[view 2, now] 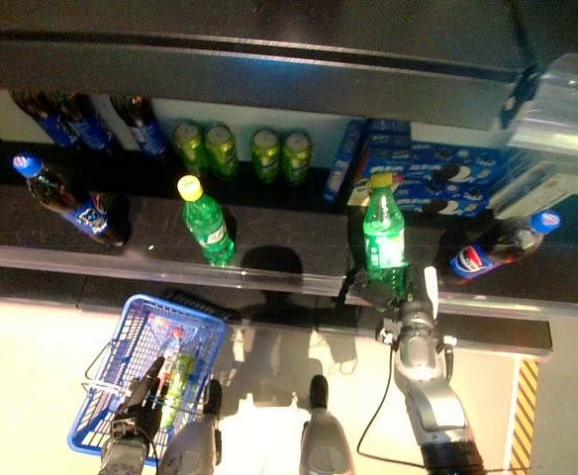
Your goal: Pick up the drink and place into the basket.
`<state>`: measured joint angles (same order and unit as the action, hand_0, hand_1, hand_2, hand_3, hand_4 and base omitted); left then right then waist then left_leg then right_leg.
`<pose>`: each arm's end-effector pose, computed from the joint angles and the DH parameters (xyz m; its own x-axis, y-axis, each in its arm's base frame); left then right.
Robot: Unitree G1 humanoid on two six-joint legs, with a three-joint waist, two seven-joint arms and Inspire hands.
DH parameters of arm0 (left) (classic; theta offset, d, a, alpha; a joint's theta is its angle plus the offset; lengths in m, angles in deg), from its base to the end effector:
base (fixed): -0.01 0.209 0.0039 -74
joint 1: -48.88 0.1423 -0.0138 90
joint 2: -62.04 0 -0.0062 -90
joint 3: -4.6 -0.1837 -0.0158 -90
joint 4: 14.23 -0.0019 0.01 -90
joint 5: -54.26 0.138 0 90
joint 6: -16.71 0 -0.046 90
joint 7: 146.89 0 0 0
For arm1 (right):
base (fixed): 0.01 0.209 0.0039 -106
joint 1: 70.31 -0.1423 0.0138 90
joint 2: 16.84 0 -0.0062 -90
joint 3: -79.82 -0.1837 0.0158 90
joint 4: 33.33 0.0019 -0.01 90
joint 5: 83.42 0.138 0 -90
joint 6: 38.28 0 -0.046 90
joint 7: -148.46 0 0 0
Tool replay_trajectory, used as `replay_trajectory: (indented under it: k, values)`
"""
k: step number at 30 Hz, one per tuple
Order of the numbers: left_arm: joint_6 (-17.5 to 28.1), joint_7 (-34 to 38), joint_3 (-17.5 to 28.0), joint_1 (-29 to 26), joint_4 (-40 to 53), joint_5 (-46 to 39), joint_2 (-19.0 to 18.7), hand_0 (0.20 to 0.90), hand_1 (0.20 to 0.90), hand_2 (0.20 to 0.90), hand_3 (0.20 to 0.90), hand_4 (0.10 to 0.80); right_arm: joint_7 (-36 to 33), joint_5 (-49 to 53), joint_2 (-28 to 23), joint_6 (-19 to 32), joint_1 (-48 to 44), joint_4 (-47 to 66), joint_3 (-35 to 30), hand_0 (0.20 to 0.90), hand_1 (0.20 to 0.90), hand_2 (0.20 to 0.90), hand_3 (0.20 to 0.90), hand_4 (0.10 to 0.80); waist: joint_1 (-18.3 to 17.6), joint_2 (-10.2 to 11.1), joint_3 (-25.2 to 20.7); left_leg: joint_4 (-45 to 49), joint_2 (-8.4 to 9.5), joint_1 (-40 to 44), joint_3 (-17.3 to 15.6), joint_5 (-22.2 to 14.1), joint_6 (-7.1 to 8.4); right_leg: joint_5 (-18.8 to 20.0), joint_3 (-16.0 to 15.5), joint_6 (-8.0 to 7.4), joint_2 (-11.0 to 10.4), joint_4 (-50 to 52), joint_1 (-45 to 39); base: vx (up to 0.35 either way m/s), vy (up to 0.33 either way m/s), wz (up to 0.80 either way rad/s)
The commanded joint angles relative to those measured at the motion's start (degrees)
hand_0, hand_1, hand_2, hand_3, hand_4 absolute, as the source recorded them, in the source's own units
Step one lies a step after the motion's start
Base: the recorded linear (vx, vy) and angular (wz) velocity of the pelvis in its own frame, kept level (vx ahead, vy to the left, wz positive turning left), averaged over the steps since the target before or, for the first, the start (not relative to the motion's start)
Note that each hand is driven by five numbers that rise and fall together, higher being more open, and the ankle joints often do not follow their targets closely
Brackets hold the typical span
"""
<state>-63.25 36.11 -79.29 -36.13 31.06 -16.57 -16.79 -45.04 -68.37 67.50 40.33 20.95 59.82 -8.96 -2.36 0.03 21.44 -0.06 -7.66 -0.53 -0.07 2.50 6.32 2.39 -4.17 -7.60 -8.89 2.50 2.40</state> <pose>0.1136 0.2008 -0.0896 0.6155 0.3279 -0.7166 -0.7879 0.2773 -0.5498 0.1990 -0.2141 0.0525 0.9647 -0.2211 -0.1429 0.1993 0.9681 -0.1521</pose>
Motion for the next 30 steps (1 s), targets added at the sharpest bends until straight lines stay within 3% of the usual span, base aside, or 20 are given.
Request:
replay_trajectory:
  k: [1, 6, 13, 19, 22, 23, 26, 27, 28, 29, 30]
  values:
    - [5.07, -5.04, 0.78, 4.01, 4.90, -0.02, -1.58, 0.300, 0.300, 0.300, 0.200, 0.100, 11.19, 9.71, -0.35, 15.44, 0.91, 8.64, -0.71, 0.300, 0.300, 0.300, 0.200, 0.100, -0.40, -0.34, -10.92, 2.01, -0.84, -0.21, -1.75, -0.02, -2.89, -6.80, -0.45, 6.51, 3.60, 5.63, -1.82, 0.066, -0.068, -0.07]
    - [4.88, -6.30, 0.68, 5.24, 3.65, -0.95, -2.45, 0.300, 0.300, 0.300, 0.200, 0.100, 22.99, 16.99, 0.19, 16.92, 2.63, 8.27, 1.14, 0.300, 0.300, 0.300, 0.200, 0.100, -0.56, -0.24, -12.17, 1.46, -1.72, 0.46, -2.28, 0.41, -2.25, -7.28, -0.89, 6.66, 4.02, 5.54, -2.38, 0.025, -0.071, -0.03]
    - [5.50, -8.55, 1.11, 5.48, 2.01, -2.72, -3.72, 0.300, 0.300, 0.300, 0.200, 0.100, 30.97, 20.68, -0.52, 16.32, 3.96, 7.19, 3.11, 0.300, 0.300, 0.300, 0.200, 0.100, -0.42, -0.08, -13.20, 1.08, -3.17, 0.39, -2.21, 1.64, -1.24, -8.12, -1.45, 7.49, 5.17, 5.90, -2.75, -0.008, -0.106, 0.01]
    - [5.83, -10.42, 2.23, 5.94, 1.54, -5.75, -5.01, 0.300, 0.300, 0.300, 0.200, 0.100, 37.81, 23.79, -1.23, 14.96, 3.37, 7.85, 5.09, 0.300, 0.300, 0.300, 0.200, 0.100, 1.00, -0.55, -12.32, 0.48, -6.10, -1.46, 0.25, 6.95, 0.18, -9.39, -1.42, 8.56, 7.77, 6.96, -3.19, -0.010, -0.160, 0.03]
    - [5.63, -11.75, 3.07, 6.24, 1.26, -6.59, -5.42, 0.300, 0.300, 0.300, 0.200, 0.100, 39.46, 25.28, -1.27, 14.04, 2.45, 7.95, 6.14, 0.300, 0.300, 0.300, 0.200, 0.100, 1.73, -0.49, -11.81, -0.39, -7.76, -2.89, -0.15, 10.02, 0.81, -9.50, -1.94, 8.71, 8.47, 6.93, -3.46, -0.028, -0.161, 0.08]
    - [5.03, -12.96, 3.68, 6.48, 0.78, -6.86, -5.76, 0.300, 0.300, 0.300, 0.200, 0.100, 40.79, 26.33, -1.27, 13.87, 2.27, 7.78, 6.56, 0.300, 0.300, 0.300, 0.200, 0.100, 2.01, -0.38, -11.43, -0.92, -8.85, -3.80, -1.51, 11.93, 1.15, -9.26, -2.83, 8.65, 8.55, 6.48, -3.83, -0.028, -0.139, 0.22]
    - [4.48, -13.80, 3.92, 6.73, 0.71, -6.62, -6.08, 0.300, 0.300, 0.300, 0.200, 0.100, 42.15, 27.58, -1.40, 13.92, 2.25, 7.56, 6.66, 0.300, 0.300, 0.300, 0.200, 0.100, 1.95, -0.24, -11.28, -1.42, -9.83, -4.34, -4.16, 13.30, 1.47, -8.87, -4.14, 8.57, 8.42, 5.63, -4.30, -0.030, -0.071, 0.47]
    - [3.91, -14.05, 3.84, 6.52, 1.13, -6.47, -6.42, 0.300, 0.300, 0.300, 0.200, 0.100, 43.47, 28.74, -1.35, 14.62, 2.87, 7.52, 6.70, 0.300, 0.300, 0.300, 0.200, 0.100, 1.41, -0.25, -11.28, -1.53, -10.98, -5.05, -9.20, 14.99, 2.11, -8.49, -6.10, 8.40, 8.18, 4.50, -4.99, -0.036, -0.045, 0.41]
    - [3.91, -14.05, 3.84, 6.52, 1.13, -6.47, -6.42, 0.300, 0.300, 0.300, 0.200, 0.100, 43.47, 28.74, -1.35, 14.62, 2.87, 7.52, 6.70, 0.300, 0.300, 0.300, 0.200, 0.100, 1.41, -0.25, -11.28, -1.53, -10.98, -5.05, -9.20, 14.99, 2.11, -8.49, -6.10, 8.40, 8.18, 4.50, -4.99, -0.060, -0.041, 0.56]
    - [3.47, -14.32, 3.59, 6.23, 1.61, -6.43, -6.67, 0.300, 0.300, 0.300, 0.200, 0.100, 44.68, 29.68, -1.29, 15.48, 3.48, 7.57, 6.71, 0.300, 0.300, 0.300, 0.200, 0.100, 0.94, -0.13, -11.29, -0.63, -11.67, -5.76, -13.20, 16.23, 2.71, -8.03, -7.89, 8.27, 7.78, 3.38, -5.67, -0.079, -0.020, 0.79]
    - [3.21, -15.56, 2.94, 6.28, 2.27, -6.26, -6.88, 0.300, 0.300, 0.300, 0.200, 0.100, 46.60, 31.14, -1.61, 16.75, 4.20, 7.03, 6.80, 0.300, 0.300, 0.300, 0.200, 0.100, 0.82, 0.58, -11.18, 2.69, -11.16, -6.36, -14.47, 15.28, 2.72, -7.46, -9.48, 8.23, 6.56, 2.41, -6.34, -0.088, -0.019, 0.94]
